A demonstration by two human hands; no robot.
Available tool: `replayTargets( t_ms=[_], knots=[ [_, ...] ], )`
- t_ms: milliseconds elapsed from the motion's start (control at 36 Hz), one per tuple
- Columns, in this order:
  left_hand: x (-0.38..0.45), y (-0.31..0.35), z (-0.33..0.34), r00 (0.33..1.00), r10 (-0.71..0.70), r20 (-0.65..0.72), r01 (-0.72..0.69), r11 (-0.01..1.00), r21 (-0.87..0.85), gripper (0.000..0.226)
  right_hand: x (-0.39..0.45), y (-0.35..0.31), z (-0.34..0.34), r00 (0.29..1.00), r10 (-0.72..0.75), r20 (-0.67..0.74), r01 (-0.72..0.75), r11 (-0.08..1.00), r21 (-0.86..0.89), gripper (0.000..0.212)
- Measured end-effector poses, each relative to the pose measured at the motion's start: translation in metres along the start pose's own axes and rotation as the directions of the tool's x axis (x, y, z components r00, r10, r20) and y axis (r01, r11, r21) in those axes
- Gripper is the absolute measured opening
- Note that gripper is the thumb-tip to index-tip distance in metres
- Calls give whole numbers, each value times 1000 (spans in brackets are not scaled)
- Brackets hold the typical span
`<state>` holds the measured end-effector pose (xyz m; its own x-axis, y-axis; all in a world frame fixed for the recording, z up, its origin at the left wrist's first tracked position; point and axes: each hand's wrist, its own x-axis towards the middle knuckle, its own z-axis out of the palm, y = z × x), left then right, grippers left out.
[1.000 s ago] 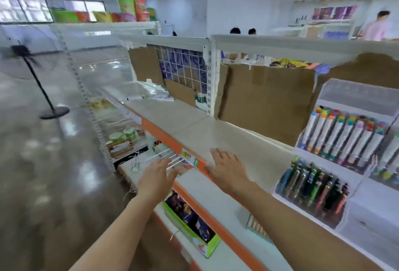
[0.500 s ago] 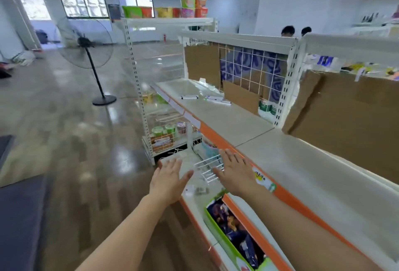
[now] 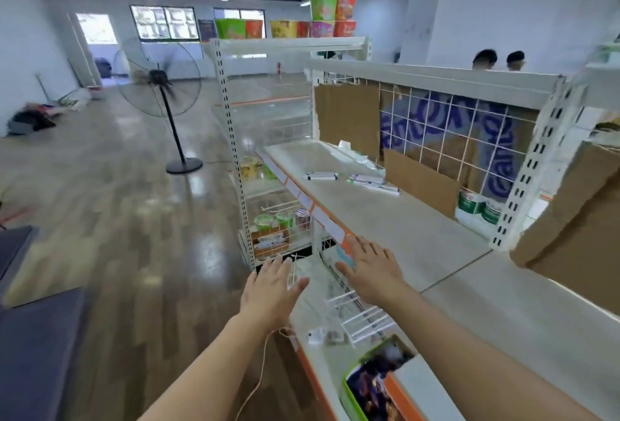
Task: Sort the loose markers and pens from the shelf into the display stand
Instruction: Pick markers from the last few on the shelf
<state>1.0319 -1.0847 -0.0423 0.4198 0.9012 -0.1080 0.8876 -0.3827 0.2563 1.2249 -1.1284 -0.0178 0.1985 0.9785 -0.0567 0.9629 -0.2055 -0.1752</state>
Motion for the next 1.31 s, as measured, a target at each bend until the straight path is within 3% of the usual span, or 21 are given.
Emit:
replayTargets(
  t_ms=[139, 472, 917, 1139, 1306],
  knots=[
    [51, 3, -12, 1000, 1, 4, -1, 1000, 13, 69, 56, 6, -9, 998, -38, -51, 37, 999, -24, 61],
    [160, -18, -31, 999, 18, 33, -18, 1000, -1, 67, 166, 0, -8, 1000, -26, -13, 26, 999, -21, 57],
    [328, -97, -55, 977, 189, 96, -192, 981, 28, 66, 322, -36, 12, 988, 156, 4, -156, 988, -5, 53],
    [391, -97, -52, 949, 271, 158, -274, 962, -4, 66, 373, -22, 20, 964, 263, 38, -263, 965, 0, 51],
    [433, -80, -52, 946, 301, 124, -298, 954, -40, 61, 413, -1, 16, 963, 268, 4, -268, 963, 21, 48]
  ],
)
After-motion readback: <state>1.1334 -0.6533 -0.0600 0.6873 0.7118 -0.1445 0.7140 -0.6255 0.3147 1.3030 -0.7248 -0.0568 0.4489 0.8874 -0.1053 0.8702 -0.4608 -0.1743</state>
